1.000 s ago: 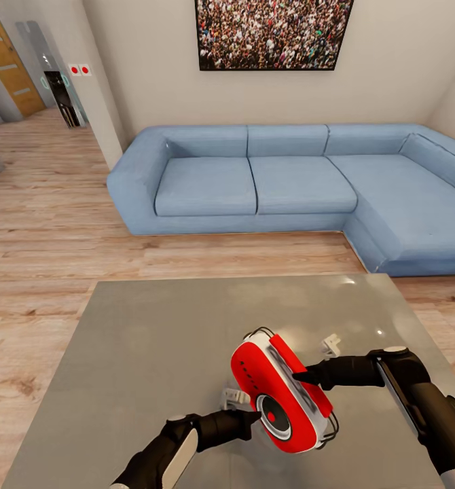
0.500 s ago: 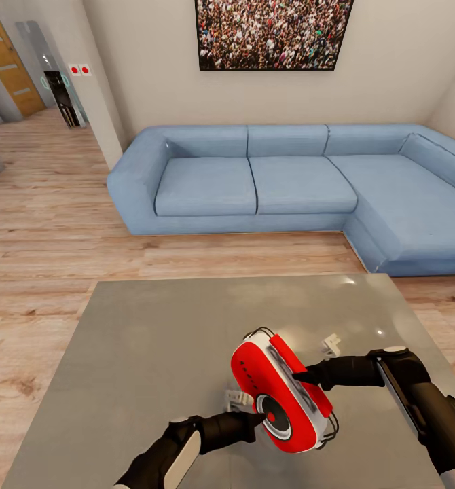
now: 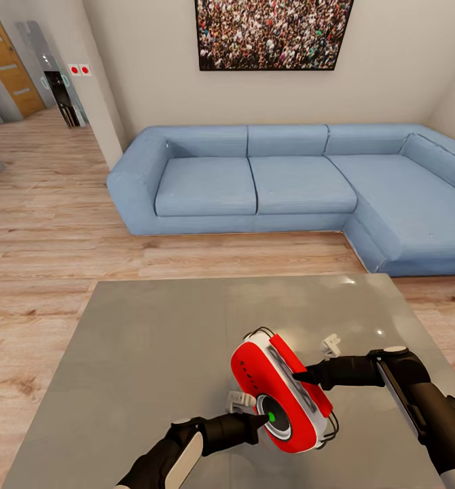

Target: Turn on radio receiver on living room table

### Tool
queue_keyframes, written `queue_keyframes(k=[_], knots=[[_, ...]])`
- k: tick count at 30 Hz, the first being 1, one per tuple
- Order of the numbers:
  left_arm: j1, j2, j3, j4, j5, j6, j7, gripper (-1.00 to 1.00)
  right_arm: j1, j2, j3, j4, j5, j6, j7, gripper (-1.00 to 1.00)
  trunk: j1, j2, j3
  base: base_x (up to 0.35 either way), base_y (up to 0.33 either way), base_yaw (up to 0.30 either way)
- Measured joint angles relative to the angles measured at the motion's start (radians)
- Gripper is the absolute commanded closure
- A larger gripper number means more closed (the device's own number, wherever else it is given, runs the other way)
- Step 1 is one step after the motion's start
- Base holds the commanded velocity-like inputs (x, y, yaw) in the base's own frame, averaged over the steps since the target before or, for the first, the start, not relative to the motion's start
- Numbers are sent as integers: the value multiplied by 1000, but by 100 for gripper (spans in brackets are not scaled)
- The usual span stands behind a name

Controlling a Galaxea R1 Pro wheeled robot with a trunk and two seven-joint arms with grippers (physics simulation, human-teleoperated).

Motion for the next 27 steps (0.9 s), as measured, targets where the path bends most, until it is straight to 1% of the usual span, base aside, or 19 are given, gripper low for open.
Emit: queue_keyframes(k=[5,7,9,11,13,14,16,17,18,19,21,22,23,25,27], knots=[[0,0,-1,-1,1,-14,0,100,0,0,0,1,0,0,-1,100,0,0,0,0,0,0],[1,0,-2,-6,1,-45,0,100,0,0,0,1,1,0,-2,100,0,0,0,0,0,0],[2,0,-4,-16,0,-60,0,100,0,0,-1,3,2,0,-5,100,0,0,0,0,0,0],[3,0,-10,-47,0,-65,-4,100,0,-1,-3,8,3,0,-8,100,0,0,0,0,0,0],[4,0,-22,-84,0,-54,-11,100,0,-1,-5,11,3,-1,-16,100,0,0,0,0,0,0],[4,0,-34,-109,-1,-35,-16,100,0,-1,-6,13,5,2,-28,100,0,0,0,0,0,0],[4,0,-67,-155,-8,26,-22,100,0,-2,-8,16,34,-1,-74,100,0,0,0,0,0,0],[4,0,-74,-166,-10,44,-23,100,0,-2,-8,16,45,-5,-90,100,0,0,0,0,0,0],[4,0,-89,-201,-15,93,-23,100,0,-2,-8,16,39,11,-135,100,0,0,0,0,0,0],[5,0,-92,-215,-17,109,-22,100,0,-3,-9,17,64,-1,-153,100,0,0,0,0,0,0],[5,0,-95,-268,-20,156,-22,100,0,-3,-9,17,55,11,-200,100,0,0,0,0,0,0],[5,2,-94,-292,-21,173,-21,100,0,-3,-9,17,57,12,-218,100,0,0,0,0,0,0],[5,12,-94,-304,-22,180,-21,100,0,-4,-10,18,62,10,-227,100,0,0,0,0,0,0],[4,61,-93,-342,-23,195,-19,100,0,-5,-11,23,55,16,-253,100,0,0,0,0,0,0],[5,111,-92,-375,-21,202,-18,100,0,-8,-22,39,60,18,-286,100,0,0,0,0,0,0]])
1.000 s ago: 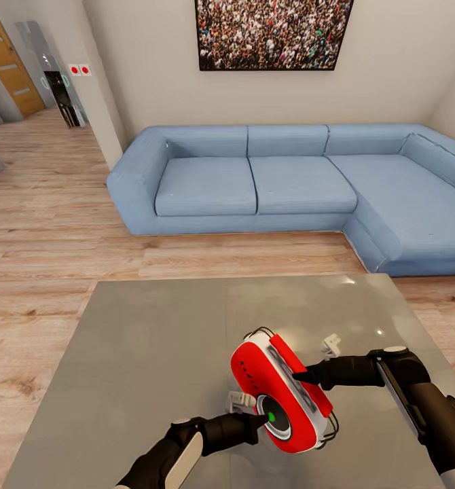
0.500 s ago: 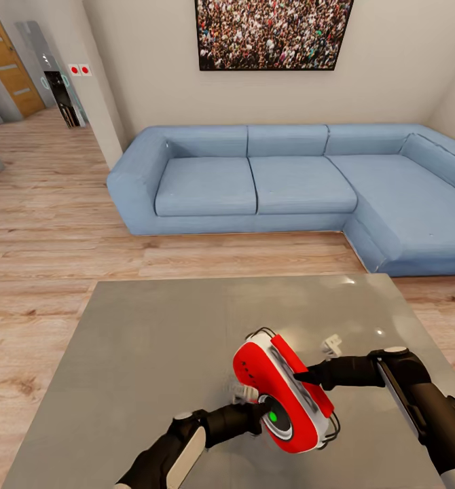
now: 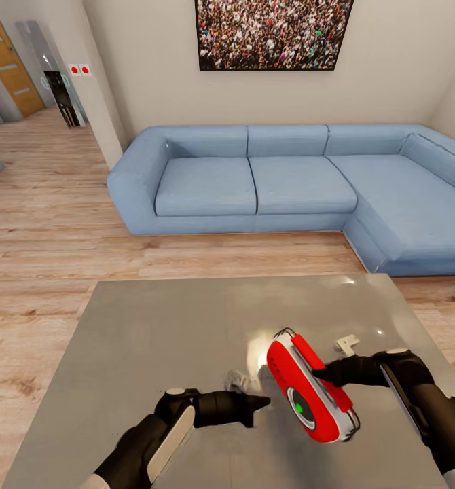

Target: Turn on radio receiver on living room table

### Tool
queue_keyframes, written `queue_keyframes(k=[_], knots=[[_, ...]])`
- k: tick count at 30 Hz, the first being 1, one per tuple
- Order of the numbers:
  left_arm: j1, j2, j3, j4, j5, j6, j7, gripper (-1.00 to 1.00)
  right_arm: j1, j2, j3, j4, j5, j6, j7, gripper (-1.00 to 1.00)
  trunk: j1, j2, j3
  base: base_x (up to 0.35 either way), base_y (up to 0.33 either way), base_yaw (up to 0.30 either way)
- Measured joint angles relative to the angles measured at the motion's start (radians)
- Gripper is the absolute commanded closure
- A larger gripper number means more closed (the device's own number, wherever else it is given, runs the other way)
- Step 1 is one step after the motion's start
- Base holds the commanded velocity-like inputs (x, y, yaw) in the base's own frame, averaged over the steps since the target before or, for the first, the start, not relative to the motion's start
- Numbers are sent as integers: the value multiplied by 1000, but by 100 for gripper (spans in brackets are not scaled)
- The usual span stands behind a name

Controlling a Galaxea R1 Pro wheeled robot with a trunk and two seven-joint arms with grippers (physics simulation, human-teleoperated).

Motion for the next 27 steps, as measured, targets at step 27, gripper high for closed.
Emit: queue_keyframes(k=[27], knots=[[0,145,2,-37,14,4,41,100,0,-3,-50,165,-6,-106,-195,100,0,0,0,0,0,0]])
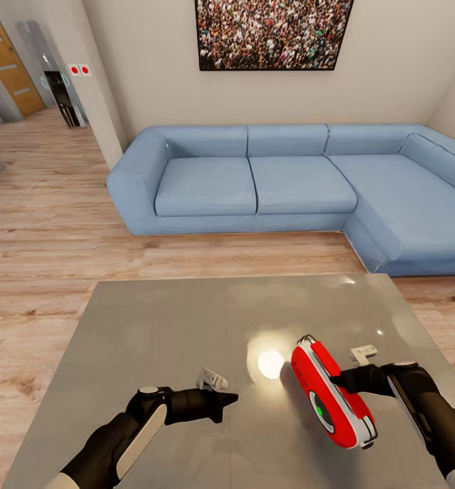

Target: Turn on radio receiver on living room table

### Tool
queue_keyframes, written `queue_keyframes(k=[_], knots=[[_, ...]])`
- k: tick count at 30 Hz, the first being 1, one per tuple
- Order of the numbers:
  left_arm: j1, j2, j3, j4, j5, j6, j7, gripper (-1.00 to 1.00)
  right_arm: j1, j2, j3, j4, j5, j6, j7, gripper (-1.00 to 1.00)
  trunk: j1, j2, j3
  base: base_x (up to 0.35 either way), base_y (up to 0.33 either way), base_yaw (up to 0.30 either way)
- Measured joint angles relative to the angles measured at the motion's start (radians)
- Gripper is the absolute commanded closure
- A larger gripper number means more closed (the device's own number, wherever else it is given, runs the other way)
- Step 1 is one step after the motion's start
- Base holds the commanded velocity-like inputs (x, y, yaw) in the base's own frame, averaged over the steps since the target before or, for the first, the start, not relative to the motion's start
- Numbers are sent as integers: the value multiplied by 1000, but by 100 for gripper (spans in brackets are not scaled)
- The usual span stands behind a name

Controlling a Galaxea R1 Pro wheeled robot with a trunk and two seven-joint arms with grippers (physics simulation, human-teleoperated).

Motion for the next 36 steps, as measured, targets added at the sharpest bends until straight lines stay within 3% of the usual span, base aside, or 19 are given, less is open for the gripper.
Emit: queue_keyframes(k=[17,36], knots=[[0,-1,0,0,0,0,0,100,0,2,-3,-16,-3,-85,-21,100,0,0,0,0,0,0],[0,-2,0,0,0,-1,0,100,0,-3,-3,-62,-6,-76,-10,100,0,0,0,0,0,0]])
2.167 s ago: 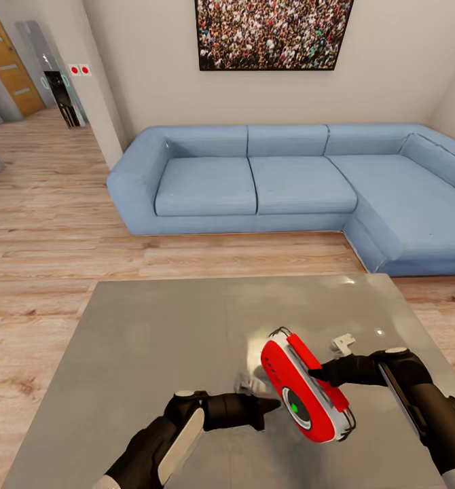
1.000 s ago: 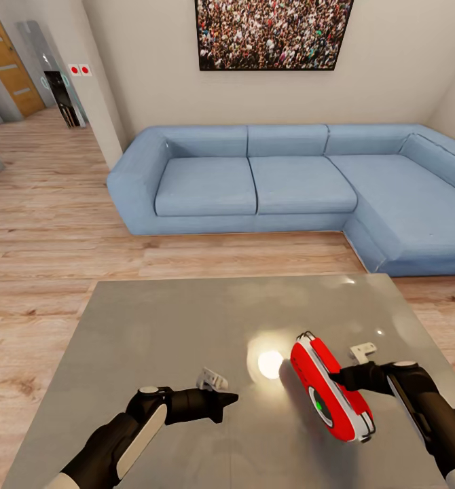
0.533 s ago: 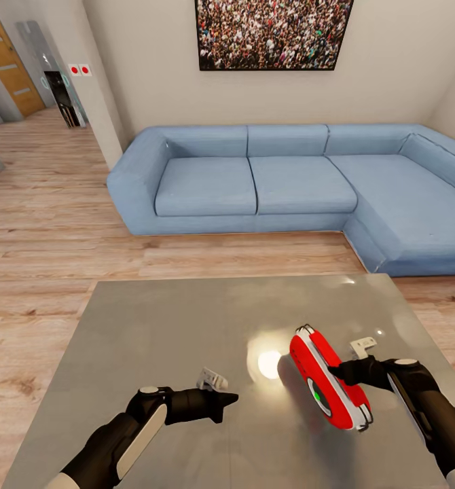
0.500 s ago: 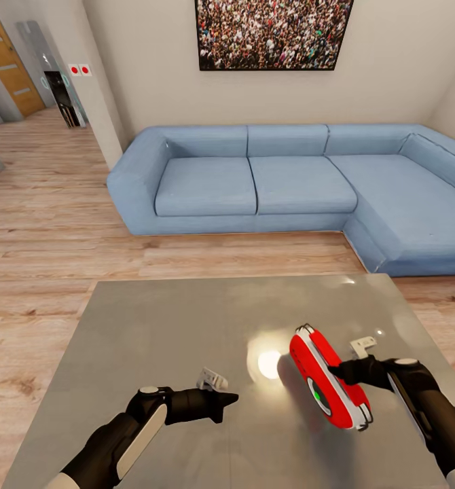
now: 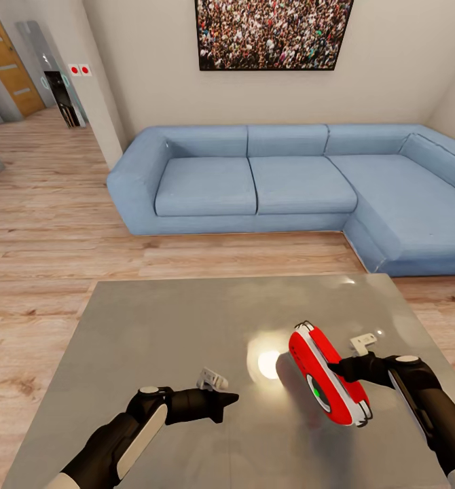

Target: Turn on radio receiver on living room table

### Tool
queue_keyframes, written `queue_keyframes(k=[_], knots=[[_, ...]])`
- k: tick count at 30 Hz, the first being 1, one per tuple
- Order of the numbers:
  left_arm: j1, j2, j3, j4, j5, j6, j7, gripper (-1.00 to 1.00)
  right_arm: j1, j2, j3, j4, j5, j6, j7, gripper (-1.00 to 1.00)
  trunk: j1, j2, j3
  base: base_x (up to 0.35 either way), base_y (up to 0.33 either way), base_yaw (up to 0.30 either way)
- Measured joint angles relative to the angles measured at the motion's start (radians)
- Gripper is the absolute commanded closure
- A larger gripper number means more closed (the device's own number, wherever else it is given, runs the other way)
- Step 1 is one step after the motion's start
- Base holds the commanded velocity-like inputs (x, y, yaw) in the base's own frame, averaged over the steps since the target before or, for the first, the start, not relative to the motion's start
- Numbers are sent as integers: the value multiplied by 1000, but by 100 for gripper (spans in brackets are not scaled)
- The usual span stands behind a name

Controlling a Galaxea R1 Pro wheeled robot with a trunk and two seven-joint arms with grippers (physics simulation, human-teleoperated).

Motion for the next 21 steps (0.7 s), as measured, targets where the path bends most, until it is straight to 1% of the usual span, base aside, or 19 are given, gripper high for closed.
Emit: queue_keyframes(k=[18,19,20,21], knots=[[0,-1,-1,0,1,-2,0,100,0,-2,0,-8,0,0,0,100,0,0,0,0,0,0],[-6,-1,2,-6,7,3,-6,100,-6,4,5,-13,5,1,5,100,0,0,0,0,0,0],[-11,-1,2,-11,10,9,-11,100,-11,9,11,-19,-6,6,10,100,0,0,0,0,0,0],[-17,-1,2,-17,10,11,-15,100,-17,9,16,-25,-19,7,16,100,0,0,0,0,0,0]])
